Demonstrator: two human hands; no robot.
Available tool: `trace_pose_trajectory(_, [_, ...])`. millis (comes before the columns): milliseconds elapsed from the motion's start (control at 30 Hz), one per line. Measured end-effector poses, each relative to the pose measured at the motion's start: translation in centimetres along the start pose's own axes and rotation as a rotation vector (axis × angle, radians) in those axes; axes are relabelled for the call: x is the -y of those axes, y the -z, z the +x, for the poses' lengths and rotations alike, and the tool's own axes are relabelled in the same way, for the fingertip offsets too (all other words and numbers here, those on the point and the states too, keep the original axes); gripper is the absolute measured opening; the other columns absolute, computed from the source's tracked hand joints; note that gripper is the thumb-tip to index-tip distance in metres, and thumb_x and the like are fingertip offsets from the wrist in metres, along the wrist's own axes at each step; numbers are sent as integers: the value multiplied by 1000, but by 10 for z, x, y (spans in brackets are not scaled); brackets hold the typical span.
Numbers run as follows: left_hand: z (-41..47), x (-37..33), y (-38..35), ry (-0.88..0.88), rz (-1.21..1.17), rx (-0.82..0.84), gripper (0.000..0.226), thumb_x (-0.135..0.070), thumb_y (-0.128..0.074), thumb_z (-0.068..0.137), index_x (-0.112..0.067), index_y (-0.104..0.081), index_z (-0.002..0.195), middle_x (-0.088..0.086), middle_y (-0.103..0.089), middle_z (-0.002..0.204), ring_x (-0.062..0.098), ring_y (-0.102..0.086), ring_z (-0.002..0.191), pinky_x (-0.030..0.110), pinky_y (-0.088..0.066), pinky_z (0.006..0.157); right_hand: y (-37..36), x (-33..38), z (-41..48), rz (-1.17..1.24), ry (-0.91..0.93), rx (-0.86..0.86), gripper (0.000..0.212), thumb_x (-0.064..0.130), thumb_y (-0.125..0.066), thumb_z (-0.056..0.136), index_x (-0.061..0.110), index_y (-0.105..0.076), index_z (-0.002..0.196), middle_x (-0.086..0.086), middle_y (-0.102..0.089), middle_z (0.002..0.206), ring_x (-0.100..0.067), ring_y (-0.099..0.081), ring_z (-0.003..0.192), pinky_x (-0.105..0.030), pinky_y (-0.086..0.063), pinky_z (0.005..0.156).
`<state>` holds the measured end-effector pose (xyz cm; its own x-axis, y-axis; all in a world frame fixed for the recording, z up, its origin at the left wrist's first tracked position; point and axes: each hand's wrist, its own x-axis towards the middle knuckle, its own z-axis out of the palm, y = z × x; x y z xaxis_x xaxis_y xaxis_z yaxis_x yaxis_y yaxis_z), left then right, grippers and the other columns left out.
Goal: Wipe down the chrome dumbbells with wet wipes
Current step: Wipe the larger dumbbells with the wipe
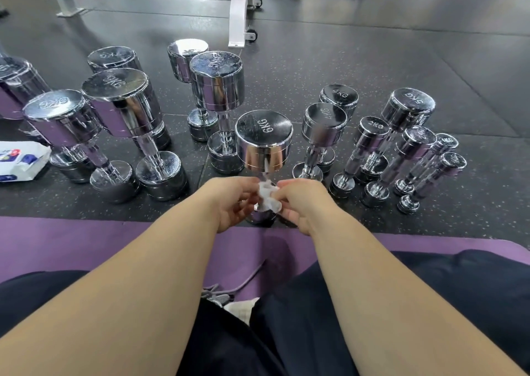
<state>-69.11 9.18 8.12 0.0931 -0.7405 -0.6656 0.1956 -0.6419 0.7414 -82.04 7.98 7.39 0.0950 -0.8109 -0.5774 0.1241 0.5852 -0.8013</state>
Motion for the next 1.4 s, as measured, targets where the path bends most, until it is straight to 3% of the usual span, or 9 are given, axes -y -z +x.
trace_pose_trajectory(133, [8, 8, -5, -48, -26, -48, 20, 1, -58, 93, -9, -66, 78, 0, -61, 48, 2, -52, 35, 11, -47, 42, 2, -1, 5, 143, 25, 120, 55, -24, -54, 80, 22, -55, 109, -12, -67, 89, -20, -62, 73, -27, -56, 66])
trace_pose_trajectory(300, [22, 6, -2, -61, -141, -81, 17, 4, -56, 91, -6, -65, 83, 0, -63, 51, 7, -57, 44, 14, -51, 49, -7, -14, 32, -65, 112, -33, 33, -11, -67, 73, 9, -66, 100, -13, -71, 93, -29, -68, 89, -41, -57, 88])
trace_pose_trajectory(400, [29, 5, 0, -101, -132, -119, 20, 6, -56, 88, -10, -65, 82, -1, -65, 59, 4, -59, 42, 14, -50, 47, -5, -17, 47, -67, 172, -258, 21, -1, -68, 81, 20, -67, 79, -6, -70, 83, -22, -66, 80, -37, -55, 80])
trace_pose_trajectory(600, [45, 13, -2, -150, 3, -141, 23, 11, -53, 87, -6, -65, 98, 7, -64, 71, 10, -59, 48, 15, -48, 45, -11, -25, 62, -103, 207, -150, 27, -9, -52, 82, 10, -70, 73, -6, -64, 60, -21, -55, 59, -35, -50, 61])
trace_pose_trajectory(767, [54, 15, -1, -144, 48, -152, 24, 14, -53, 87, -7, -65, 86, 10, -66, 75, 15, -58, 60, 15, -50, 45, -13, -33, 57, -763, 361, -165, 19, 9, -60, 80, 10, -77, 87, -12, -72, 80, -27, -63, 77, -38, -54, 75])
trace_pose_trajectory(933, [61, 18, 1, -122, 30, -137, 24, 12, -50, 89, -9, -63, 88, 10, -64, 80, 15, -59, 61, 16, -52, 50, -16, -14, 42, -403, 415, -236, 23, 15, -60, 80, 10, -65, 58, 2, -63, 51, -21, -54, 54, -32, -47, 58])
trace_pose_trajectory(1167, [66, 18, 2, -110, 17, -147, 27, 14, -48, 89, -7, -63, 97, 11, -66, 82, 14, -59, 58, 19, -54, 53, -11, -21, 54, -776, 426, -93, 23, 24, -48, 72, 17, -64, 58, -12, -70, 73, -37, -65, 80, -44, -55, 78])
trace_pose_trajectory(1300, [66, 14, 5, -271, 63, -136, 43, 19, -45, 81, -20, -63, 86, 9, -67, 93, 24, -60, 73, 33, -52, 65, -3, -23, 53, -839, 435, -109, 16, 17, -63, 75, 13, -78, 79, -9, -68, 69, -23, -57, 68, -20, -46, 61])
trace_pose_trajectory(1400, [63, 11, 2, -309, 229, -3, 43, 10, -50, 75, -22, -75, 85, 11, -74, 92, 28, -65, 80, 38, -52, 72, 3, -22, 52, -815, 484, -244, 32, 7, -63, 82, 17, -63, 52, 6, -49, 45, -17, -42, 57, -14, -33, 47])
